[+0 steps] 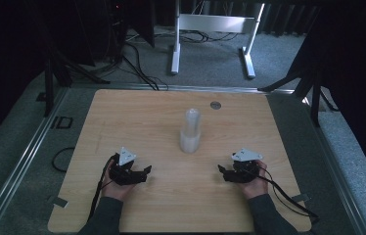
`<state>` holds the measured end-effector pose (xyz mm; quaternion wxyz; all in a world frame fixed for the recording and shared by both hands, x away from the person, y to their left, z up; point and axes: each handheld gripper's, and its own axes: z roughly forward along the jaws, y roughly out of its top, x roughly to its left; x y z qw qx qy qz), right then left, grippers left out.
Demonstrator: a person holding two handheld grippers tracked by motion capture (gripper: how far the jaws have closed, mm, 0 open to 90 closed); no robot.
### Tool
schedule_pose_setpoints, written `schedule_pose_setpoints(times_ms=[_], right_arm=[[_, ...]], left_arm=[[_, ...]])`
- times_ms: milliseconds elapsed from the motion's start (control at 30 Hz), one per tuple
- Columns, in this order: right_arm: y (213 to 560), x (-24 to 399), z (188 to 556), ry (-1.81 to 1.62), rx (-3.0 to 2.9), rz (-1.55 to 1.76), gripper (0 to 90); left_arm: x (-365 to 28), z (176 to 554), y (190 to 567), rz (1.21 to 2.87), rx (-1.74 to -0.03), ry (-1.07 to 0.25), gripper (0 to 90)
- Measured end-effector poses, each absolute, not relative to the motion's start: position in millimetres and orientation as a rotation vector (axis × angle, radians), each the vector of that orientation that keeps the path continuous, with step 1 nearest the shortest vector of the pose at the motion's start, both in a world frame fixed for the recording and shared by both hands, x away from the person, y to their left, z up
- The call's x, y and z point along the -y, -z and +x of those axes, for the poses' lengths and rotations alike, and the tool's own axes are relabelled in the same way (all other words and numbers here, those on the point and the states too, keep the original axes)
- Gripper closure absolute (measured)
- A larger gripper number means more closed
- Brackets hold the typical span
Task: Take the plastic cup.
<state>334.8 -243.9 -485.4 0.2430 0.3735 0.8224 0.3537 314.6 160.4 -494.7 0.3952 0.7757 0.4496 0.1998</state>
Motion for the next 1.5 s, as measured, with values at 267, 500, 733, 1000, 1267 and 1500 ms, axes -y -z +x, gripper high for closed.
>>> schedule_pose_setpoints(times_ms=[267, 500, 733, 1000, 1267, 1500], right_arm=[[484.4, 243.8, 334.7, -0.977, -2.250, 1.022, 25.1], [484.8, 243.4, 335.4, -0.985, -2.261, 1.020, 25.1], [481.7, 243.4, 335.8, -1.007, -2.267, 1.020, 27.2], [473.7, 240.4, 331.0, -1.059, -2.283, 0.987, 31.6], [464.8, 233.1, 335.1, -1.116, -2.310, 0.950, 32.7], [455.5, 227.4, 341.1, -1.152, -2.310, 0.930, 32.7]], left_arm=[[-162.3, 313.3, 493.4, 1.955, -1.135, -0.490, 21.3], [-163.3, 313.1, 491.6, 1.945, -1.126, -0.482, 21.4], [-164.0, 313.0, 484.9, 1.941, -1.099, -0.474, 21.6], [-158.7, 316.7, 470.4, 1.955, -1.031, -0.485, 22.5], [-146.1, 327.5, 452.8, 1.972, -0.967, -0.482, 22.8], [-138.3, 335.4, 443.4, 1.972, -0.938, -0.483, 22.8]])
